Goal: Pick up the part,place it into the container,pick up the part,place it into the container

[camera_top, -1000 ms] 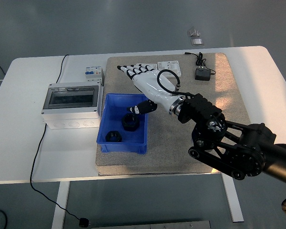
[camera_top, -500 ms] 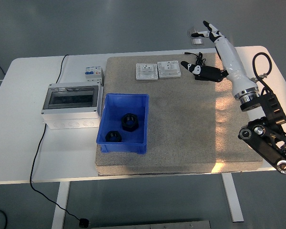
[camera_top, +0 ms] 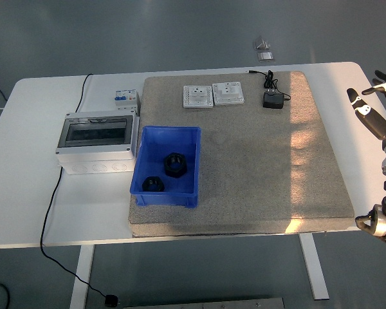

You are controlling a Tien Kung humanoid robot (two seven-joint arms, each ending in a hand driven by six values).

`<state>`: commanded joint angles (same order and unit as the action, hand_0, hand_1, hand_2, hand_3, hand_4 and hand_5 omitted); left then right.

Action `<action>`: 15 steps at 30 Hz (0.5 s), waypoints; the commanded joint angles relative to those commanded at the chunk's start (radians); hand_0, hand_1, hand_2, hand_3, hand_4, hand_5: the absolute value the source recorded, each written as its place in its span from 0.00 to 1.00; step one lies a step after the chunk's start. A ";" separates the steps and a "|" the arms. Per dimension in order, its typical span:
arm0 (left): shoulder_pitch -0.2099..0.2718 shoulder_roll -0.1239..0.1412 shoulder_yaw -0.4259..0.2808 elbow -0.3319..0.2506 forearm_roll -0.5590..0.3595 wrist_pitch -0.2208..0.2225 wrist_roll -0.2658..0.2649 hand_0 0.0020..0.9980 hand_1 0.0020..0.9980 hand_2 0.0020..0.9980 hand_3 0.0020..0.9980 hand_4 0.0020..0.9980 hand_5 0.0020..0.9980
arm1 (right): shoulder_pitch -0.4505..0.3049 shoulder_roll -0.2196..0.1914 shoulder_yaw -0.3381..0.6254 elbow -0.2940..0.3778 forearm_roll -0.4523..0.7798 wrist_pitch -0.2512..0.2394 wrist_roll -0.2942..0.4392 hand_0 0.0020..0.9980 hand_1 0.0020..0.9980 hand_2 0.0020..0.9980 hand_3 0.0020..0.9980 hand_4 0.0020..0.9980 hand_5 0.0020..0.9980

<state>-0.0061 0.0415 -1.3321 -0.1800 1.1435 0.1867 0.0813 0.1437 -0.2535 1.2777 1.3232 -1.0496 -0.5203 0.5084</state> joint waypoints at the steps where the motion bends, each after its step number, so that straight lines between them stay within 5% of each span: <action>1: 0.000 0.001 0.000 0.000 0.000 0.000 -0.001 0.73 0.69 0.66 0.77 0.85 1.00 | -0.006 0.000 0.003 0.000 0.026 0.002 0.006 0.75 0.61 0.61 0.41 0.87 0.31; 2: 0.000 0.002 0.001 0.000 0.000 0.001 -0.001 0.73 0.69 0.65 0.77 0.85 1.00 | -0.011 0.000 0.006 0.000 0.047 0.004 0.010 0.74 0.58 0.54 0.36 0.86 0.30; 13: 0.005 0.006 -0.022 0.000 0.018 0.003 0.002 0.73 0.69 0.65 0.77 0.85 1.00 | -0.055 -0.004 0.068 -0.011 0.265 -0.004 0.084 0.72 0.55 0.48 0.34 0.87 0.31; 15: 0.006 0.006 -0.029 0.000 0.028 0.003 0.004 0.72 0.69 0.64 0.76 0.85 1.00 | -0.055 -0.002 0.072 -0.012 0.283 -0.006 0.091 0.71 0.49 0.43 0.31 0.86 0.32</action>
<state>-0.0004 0.0474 -1.3614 -0.1800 1.1711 0.1899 0.0853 0.0888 -0.2551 1.3497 1.3111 -0.7665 -0.5259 0.5990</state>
